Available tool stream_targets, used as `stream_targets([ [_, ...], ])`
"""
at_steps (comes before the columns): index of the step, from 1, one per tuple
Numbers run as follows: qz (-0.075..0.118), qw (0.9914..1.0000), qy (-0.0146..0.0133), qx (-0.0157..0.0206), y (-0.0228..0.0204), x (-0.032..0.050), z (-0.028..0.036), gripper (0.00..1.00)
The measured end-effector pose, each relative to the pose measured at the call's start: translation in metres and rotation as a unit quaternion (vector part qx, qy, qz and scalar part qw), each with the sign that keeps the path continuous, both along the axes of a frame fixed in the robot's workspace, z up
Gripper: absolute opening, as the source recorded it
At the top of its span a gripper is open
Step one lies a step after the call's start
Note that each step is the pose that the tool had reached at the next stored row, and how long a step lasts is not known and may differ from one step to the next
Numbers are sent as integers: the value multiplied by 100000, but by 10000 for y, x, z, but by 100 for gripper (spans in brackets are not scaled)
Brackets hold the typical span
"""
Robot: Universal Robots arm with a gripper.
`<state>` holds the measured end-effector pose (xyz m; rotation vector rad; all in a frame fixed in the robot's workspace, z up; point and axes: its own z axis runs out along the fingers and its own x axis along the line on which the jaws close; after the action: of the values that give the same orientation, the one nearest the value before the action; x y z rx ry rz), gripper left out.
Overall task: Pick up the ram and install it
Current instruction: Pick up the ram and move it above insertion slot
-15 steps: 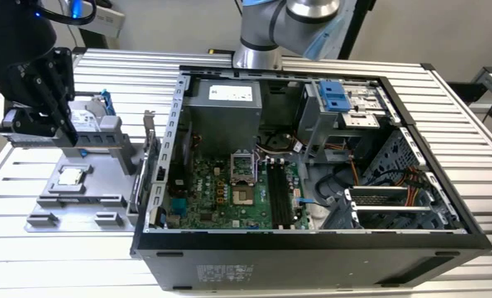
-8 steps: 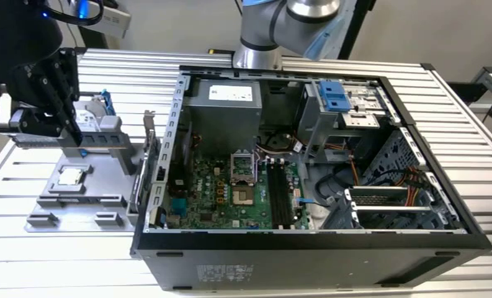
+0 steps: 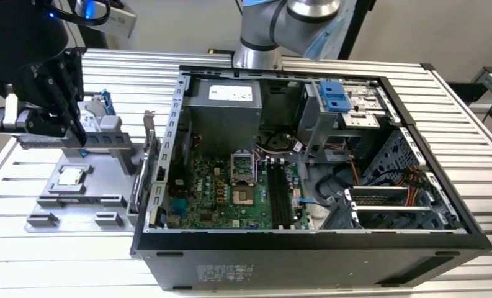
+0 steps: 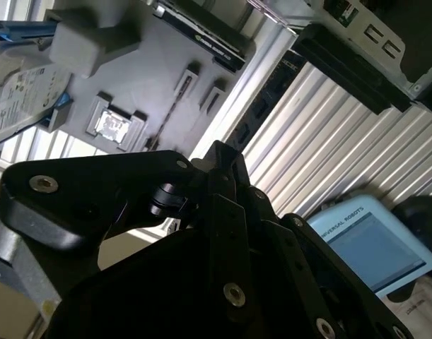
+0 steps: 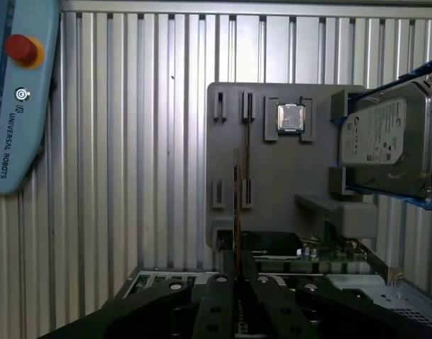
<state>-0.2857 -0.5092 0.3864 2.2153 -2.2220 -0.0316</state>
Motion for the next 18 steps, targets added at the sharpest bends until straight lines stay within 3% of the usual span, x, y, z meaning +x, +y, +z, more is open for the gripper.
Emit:
stream_targets([
  [12,7,99999,5,-533,1,28,1,0],
  [18,6,99998,19,-564,1,85,1,0],
])
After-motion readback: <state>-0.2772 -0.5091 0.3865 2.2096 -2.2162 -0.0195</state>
